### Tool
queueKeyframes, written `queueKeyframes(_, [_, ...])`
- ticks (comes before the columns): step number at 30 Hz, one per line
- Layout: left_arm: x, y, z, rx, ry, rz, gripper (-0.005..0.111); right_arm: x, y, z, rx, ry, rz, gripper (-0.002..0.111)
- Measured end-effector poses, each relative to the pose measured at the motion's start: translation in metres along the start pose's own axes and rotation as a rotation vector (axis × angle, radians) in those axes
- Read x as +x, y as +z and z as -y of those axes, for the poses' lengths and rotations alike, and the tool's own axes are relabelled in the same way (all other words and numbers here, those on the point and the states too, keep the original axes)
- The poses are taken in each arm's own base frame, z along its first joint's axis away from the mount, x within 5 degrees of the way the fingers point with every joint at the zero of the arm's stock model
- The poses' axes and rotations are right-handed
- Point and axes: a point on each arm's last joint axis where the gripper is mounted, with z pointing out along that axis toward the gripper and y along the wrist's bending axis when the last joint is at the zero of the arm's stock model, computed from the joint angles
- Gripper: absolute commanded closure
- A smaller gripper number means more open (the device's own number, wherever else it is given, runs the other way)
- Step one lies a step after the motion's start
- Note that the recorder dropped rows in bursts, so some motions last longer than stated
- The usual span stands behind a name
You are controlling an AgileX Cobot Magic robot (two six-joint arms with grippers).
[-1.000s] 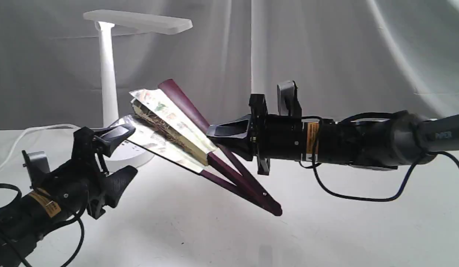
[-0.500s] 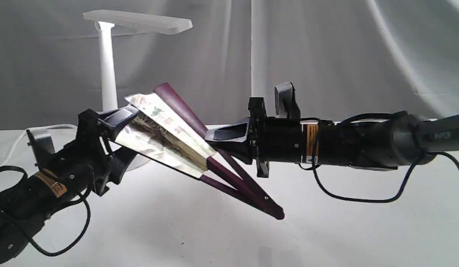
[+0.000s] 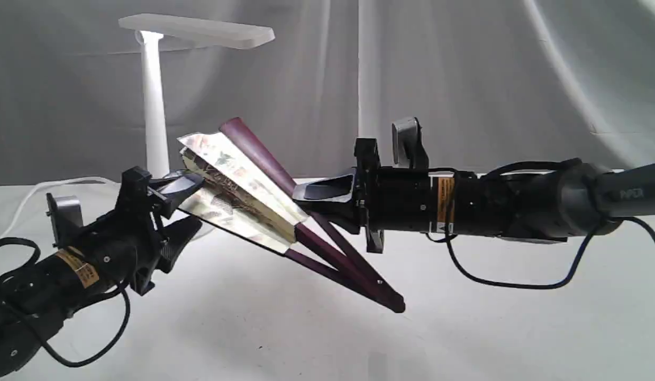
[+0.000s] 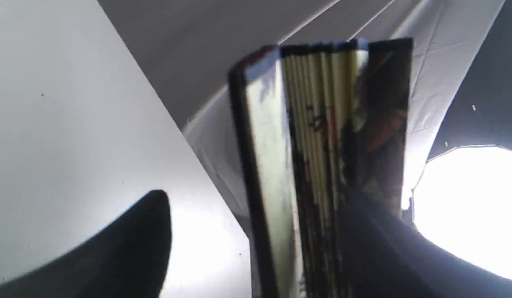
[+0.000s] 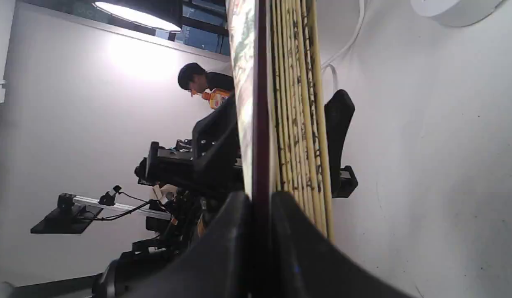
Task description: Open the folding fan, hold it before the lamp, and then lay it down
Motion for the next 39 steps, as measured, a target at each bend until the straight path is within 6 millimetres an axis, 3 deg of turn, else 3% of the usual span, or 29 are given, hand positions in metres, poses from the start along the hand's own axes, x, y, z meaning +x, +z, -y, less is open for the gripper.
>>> queueKeyframes(8, [-0.0001,0.0,-0.0013,-0.014,0.0,0.001,0.094,0.0,0.0,0.0,0.0,0.0,0.0,0.108])
queueKeyframes(13, [-0.0007,0.0006,0.0008,0.004,-0.016,0.003,0.107,0.0001,0.0002,0.0031,0.01,0.005,0.003,0.108])
queueKeyframes(25, [-0.0009,0.0009,0.0012,0.006,-0.024,0.004,0.106,0.0014,0.0005,0.0074,0.017,0.013,0.001,0.108])
queueKeyframes(28, [-0.0007,0.0009,-0.0008,-0.015,-0.024,0.001,0.097,0.0015,0.0005,0.0075,0.018,0.013,-0.001,0.108])
queueKeyframes(33, [0.0004,0.0006,-0.0059,-0.072,-0.01,-0.011,0.073,0.0015,0.0005,0.0075,0.018,0.015,-0.001,0.108])
queueKeyframes(39, [0.0002,0.001,-0.0061,-0.077,-0.004,-0.011,0.068,0.0017,0.0005,0.0072,0.014,0.015,-0.003,0.108])
